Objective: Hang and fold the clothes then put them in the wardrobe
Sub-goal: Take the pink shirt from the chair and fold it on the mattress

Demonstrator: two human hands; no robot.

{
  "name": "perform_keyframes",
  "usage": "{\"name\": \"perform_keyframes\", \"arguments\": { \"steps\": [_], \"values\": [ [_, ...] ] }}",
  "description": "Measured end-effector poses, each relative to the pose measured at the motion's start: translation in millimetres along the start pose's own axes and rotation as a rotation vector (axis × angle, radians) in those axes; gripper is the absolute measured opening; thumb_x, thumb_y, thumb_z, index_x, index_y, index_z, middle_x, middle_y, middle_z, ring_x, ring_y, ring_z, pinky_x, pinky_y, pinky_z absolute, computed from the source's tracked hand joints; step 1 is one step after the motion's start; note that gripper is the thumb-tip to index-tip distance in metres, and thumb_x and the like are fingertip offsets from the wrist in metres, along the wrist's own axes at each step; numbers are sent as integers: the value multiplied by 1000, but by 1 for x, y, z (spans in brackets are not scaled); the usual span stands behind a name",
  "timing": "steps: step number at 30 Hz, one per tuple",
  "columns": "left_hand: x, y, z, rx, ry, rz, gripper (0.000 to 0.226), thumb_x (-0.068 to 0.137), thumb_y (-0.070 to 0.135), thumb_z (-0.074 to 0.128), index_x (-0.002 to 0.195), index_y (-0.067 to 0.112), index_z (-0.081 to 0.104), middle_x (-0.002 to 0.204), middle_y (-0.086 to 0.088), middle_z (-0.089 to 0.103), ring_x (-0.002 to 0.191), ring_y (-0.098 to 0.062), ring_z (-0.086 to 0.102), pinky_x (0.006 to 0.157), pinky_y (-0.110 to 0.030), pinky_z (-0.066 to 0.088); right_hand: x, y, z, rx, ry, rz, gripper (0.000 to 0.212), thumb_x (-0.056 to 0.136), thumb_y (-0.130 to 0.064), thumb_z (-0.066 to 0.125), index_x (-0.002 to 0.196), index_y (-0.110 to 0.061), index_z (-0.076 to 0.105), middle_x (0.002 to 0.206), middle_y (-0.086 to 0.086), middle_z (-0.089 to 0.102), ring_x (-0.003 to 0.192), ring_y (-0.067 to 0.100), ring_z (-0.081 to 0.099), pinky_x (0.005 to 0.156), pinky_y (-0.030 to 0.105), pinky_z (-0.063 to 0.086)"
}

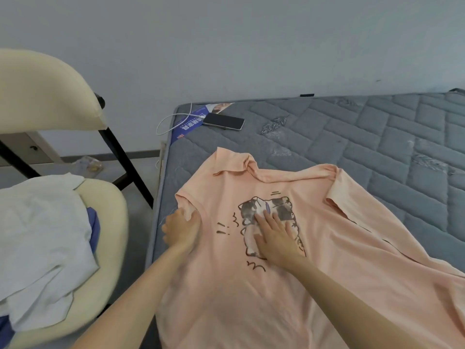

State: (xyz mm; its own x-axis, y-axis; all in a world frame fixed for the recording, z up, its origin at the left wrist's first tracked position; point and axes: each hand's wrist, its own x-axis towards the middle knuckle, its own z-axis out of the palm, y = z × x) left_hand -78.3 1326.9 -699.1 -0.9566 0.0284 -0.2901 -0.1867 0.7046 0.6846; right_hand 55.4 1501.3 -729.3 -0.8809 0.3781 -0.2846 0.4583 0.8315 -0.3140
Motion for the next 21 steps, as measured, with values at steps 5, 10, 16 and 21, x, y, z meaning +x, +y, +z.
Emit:
{"name": "perform_keyframes", "arguments": {
  "steps": [5,10,16,21],
  "values": [
    [43,18,11,-94,28,-225,77,85,50,58,146,13,28,147,-14,35,134,-37,29,108,-48,22,46,3,-2,-20,139,42,53,104,-35,17,153,-26,1,161,-1,-6,147,19,-9,119,44,-6],
    [77,13,18,-61,93,-207,40,88,46,57,114,16,57,128,-13,47,124,-33,37,103,-43,24,80,4,-4,-52,181,-13,51,103,-38,17,152,-31,5,161,-2,-3,148,20,-7,118,46,-4],
    [101,4,15,-114,242,-126,19,97,28,46,101,11,52,112,-13,57,112,-33,42,97,-42,26,115,10,-12,-98,189,28,50,102,-44,14,151,-38,4,160,-4,-8,147,20,-9,117,51,-3],
    [94,6,21,12,373,20,8,92,15,56,100,16,52,112,-15,51,108,-33,41,93,-44,28,136,11,-27,-33,126,115,51,101,-45,15,151,-35,5,160,0,-11,147,24,-12,114,56,-4]
  ]
}}
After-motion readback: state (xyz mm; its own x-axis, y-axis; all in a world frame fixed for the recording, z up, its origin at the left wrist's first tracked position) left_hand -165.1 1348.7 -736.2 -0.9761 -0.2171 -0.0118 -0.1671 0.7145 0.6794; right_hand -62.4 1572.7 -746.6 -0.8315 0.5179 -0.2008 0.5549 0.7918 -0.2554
